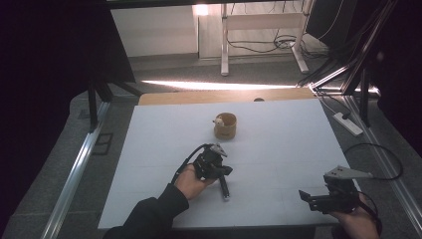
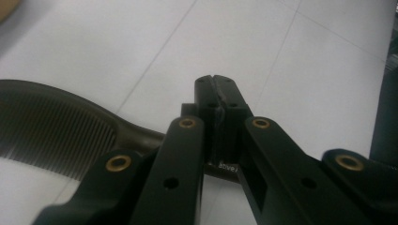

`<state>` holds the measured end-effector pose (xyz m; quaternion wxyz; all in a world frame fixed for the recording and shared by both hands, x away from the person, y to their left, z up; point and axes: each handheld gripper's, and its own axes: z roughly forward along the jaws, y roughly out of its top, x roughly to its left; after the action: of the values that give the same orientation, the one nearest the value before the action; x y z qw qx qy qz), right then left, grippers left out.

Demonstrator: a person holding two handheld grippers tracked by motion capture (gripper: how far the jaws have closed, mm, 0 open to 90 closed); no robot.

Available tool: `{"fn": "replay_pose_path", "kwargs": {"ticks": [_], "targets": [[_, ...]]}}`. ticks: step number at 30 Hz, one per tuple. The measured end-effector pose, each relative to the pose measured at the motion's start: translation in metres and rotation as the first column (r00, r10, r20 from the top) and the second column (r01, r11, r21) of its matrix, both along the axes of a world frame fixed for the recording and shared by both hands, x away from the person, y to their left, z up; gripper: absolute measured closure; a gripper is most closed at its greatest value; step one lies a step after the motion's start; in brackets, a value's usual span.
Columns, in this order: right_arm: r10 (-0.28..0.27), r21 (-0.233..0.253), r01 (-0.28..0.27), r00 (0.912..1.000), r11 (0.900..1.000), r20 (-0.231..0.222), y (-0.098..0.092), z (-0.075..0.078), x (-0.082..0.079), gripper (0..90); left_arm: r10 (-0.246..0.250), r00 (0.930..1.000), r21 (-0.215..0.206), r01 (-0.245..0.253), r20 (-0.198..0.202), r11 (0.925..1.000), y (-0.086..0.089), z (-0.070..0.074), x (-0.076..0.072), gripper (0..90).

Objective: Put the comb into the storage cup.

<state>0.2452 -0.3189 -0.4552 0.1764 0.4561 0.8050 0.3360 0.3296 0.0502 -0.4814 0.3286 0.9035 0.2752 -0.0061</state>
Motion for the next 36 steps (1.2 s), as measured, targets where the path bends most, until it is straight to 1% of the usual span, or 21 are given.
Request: {"fn": "replay_pose_path", "kwargs": {"ticks": [2, 3, 6, 12, 14, 18, 22, 24, 25, 26, 27, 30, 34, 36], "targets": [[0.001, 0.0, -0.001, 1.0, 1.0, 0.0, 0.0, 0.0, 0.0, 0.3, 0.001, 0.9999, 0.0, -0.001, -0.013, 1.0, -0.001, -0.004, 0.0, 88.5], [0.001, -0.001, -0.001, 1.0, 1.0, 0.0, 0.0, 0.0, 0.0, 0.3, 0.001, 0.9999, 0.0, -0.001, -0.013, 1.0, -0.001, -0.004, 0.0, 88.5], [0.002, -0.001, -0.002, 1.0, 1.0, 0.0, 0.0, 0.0, 0.0, 0.4, 0.006, 0.9992, 0.004, -0.006, -0.039, 1.0, -0.003, -0.013, 0.001, 88.4], [0.006, -0.004, -0.006, 1.0, 1.0, 0.002, 0.0, 0.0, 0.0, 0.6, 0.007, 0.9979, 0.029, -0.005, -0.065, 0.9996, -0.007, -0.025, 0.0, 88.4], [0.008, -0.005, -0.008, 1.0, 1.0, 0.003, 0.0, 0.0, 0.0, 0.6, 0.006, 0.9973, 0.032, -0.004, -0.073, 0.9995, -0.008, -0.027, -0.001, 88.4], [0.009, -0.006, -0.009, 1.0, 1.0, 0.002, 0.0, 0.0, 0.0, 0.7, -0.001, 0.9967, 0.039, 0.004, -0.081, 0.9992, -0.009, -0.029, -0.002, 88.4], [0.009, -0.009, -0.009, 1.0, 1.0, 0.003, 0.0, 0.0, 0.0, 0.9, -0.004, 0.9952, 0.044, 0.008, -0.098, 0.999, -0.008, -0.03, -0.004, 88.4], [0.009, -0.01, -0.009, 0.9999, 1.0, 0.004, 0.001, 0.0, 0.0, 0.9, -0.001, 0.9932, 0.041, 0.006, -0.117, 0.9991, -0.006, -0.031, -0.005, 88.5], [0.009, -0.01, -0.009, 0.9999, 1.0, 0.004, 0.001, 0.0, 0.0, 0.9, -0.001, 0.9932, 0.041, 0.006, -0.117, 0.9991, -0.006, -0.031, -0.005, 88.5], [0.01, -0.009, -0.01, 0.9999, 1.0, 0.004, 0.001, 0.0, 0.0, 0.9, 0.001, 0.9916, 0.038, 0.004, -0.129, 0.9993, -0.004, -0.031, -0.005, 88.5], [0.01, -0.009, -0.01, 0.9999, 1.0, 0.004, 0.001, 0.0, 0.0, 0.9, 0.001, 0.9916, 0.038, 0.004, -0.129, 0.9993, -0.004, -0.031, -0.005, 88.5], [0.012, -0.009, -0.012, 0.9999, 1.0, 0.006, 0.001, 0.0, -0.001, 1.0, 0.01, 0.9892, 0.034, -0.005, -0.146, 0.9994, 0.001, -0.031, -0.006, 88.5], [0.014, -0.011, -0.014, 0.9999, 1.0, 0.007, 0.001, 0.0, -0.001, 1.1, 0.014, 0.9875, 0.037, -0.008, -0.157, 0.9993, 0.006, -0.031, -0.007, 88.5], [0.015, -0.011, -0.015, 0.9999, 1.0, 0.007, 0.001, 0.0, -0.001, 1.1, 0.02, 0.9855, 0.048, -0.012, -0.169, 0.9988, 0.013, -0.03, -0.009, 88.5]]}}
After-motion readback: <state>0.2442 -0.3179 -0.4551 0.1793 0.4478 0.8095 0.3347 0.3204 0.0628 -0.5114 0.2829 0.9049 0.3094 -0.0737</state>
